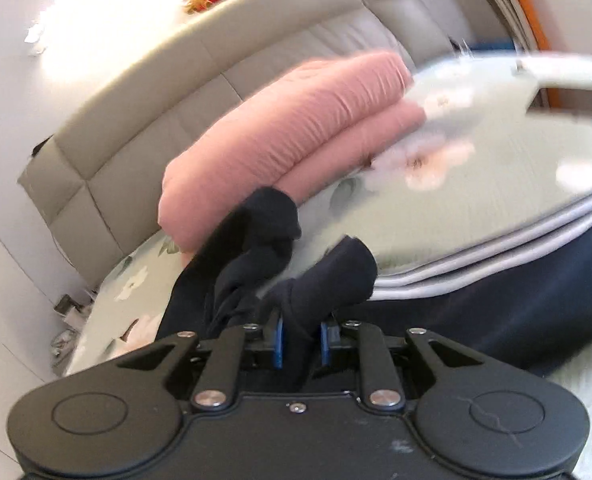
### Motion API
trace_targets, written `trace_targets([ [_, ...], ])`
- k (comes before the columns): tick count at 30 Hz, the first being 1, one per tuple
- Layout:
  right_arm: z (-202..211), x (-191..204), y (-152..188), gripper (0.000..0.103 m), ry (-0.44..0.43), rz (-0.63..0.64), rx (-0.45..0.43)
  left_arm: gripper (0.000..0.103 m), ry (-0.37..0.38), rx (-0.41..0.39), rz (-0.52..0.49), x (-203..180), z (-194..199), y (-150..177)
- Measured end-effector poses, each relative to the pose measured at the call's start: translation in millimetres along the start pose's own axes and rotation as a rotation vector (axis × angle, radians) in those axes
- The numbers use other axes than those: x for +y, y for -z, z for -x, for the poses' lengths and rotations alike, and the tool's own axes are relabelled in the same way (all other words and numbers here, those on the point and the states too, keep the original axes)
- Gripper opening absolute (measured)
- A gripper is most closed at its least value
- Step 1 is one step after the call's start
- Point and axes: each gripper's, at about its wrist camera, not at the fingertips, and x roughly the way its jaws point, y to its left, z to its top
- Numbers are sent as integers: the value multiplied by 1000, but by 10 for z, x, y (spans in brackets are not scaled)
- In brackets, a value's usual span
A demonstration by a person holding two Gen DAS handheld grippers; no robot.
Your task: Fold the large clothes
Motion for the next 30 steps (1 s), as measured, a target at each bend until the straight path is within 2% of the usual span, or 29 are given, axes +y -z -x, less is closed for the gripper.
trace_targets([
  [1,-84,-33,23,21,62,16,38,83,5,4,2,1,1,-1],
  [3,-383,-236,140,21,225,-23,208,83,18,8,0,-5,17,6],
  [4,-504,-377,208,19,257,-72,279,83,20,9,-2,-10,30,12],
  [5,-507,-468,239,14,239,-96,265,83,22,11,-3,-14,43,14],
  [6,-480,-489,236,15,221,-85,242,83,21,14,-3,-14,56,18],
  [8,-494,-435,212,16,235,-48,268,83,23,21,-1,-14,75,22],
  [10,-520,-349,152,30,241,-2,300,83,26,27,-1,-15,97,37],
  [12,-476,-345,86,80,219,-8,307,84,29,29,8,-11,121,41],
  [13,-417,-365,62,83,217,-18,291,84,31,28,13,-10,125,33],
  [15,-331,-393,4,83,215,-36,285,84,18,31,16,-17,129,29],
  [18,-299,-413,-128,83,210,-29,355,84,-11,53,-8,-63,149,42],
  [22,-120,-445,-263,84,137,2,446,84,-44,23,-47,-176,231,73],
  [24,12,-426,-336,84,95,61,445,84,-42,18,-52,-235,269,93],
  [28,307,-458,-465,88,92,203,421,84,-24,21,-67,-377,322,137],
  [30,382,-588,-520,88,68,201,427,84,-21,14,-81,-456,338,152],
])
